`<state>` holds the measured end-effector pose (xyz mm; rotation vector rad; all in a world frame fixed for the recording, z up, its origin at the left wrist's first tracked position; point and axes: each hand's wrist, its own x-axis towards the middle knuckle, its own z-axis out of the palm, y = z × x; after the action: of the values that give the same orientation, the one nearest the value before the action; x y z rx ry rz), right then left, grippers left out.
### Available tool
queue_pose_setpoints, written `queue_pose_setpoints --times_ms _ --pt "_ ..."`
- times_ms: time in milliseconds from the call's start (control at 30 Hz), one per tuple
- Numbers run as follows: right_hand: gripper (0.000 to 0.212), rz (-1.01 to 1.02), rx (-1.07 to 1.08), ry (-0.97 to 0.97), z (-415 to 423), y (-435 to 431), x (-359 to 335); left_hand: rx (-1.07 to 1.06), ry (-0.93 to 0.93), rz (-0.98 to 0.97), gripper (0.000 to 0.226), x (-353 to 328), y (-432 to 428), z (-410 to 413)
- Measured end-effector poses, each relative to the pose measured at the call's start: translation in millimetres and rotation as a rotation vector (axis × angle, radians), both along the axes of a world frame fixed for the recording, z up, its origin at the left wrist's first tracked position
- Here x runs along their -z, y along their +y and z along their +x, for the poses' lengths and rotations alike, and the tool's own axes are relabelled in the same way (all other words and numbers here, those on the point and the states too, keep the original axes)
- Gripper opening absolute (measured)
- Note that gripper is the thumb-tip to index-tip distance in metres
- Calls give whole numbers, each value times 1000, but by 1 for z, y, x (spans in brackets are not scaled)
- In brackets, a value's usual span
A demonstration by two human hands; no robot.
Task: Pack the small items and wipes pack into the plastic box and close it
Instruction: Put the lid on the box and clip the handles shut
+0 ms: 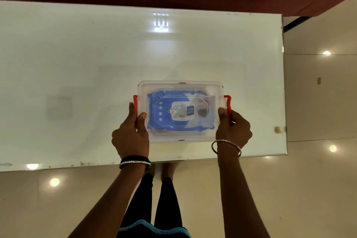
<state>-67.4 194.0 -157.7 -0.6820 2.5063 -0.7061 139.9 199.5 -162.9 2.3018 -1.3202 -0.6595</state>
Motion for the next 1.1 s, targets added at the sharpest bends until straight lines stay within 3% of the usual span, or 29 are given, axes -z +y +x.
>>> queue_pose_setpoints --times_ms 100,200,333,533,700,1100 --pt "26 76 -122 245 12 1 3 -4 13 3 44 0 0 0" --pt "30 76 -159 301 17 3 4 -8 36 -1 44 0 0 3" --pt "33 76 -133 128 16 4 5 1 111 7 45 1 -3 12" --pt "39 -159 -180 151 30 -3 2 -106 220 -58 40 -6 -17 32" --pt "44 -223 -232 79 55 -34 -5 -183 269 -130 39 -10 -39 61" --pt "30 -229 -276 -1 83 -65 10 -221 291 -174 39 4 -75 94"
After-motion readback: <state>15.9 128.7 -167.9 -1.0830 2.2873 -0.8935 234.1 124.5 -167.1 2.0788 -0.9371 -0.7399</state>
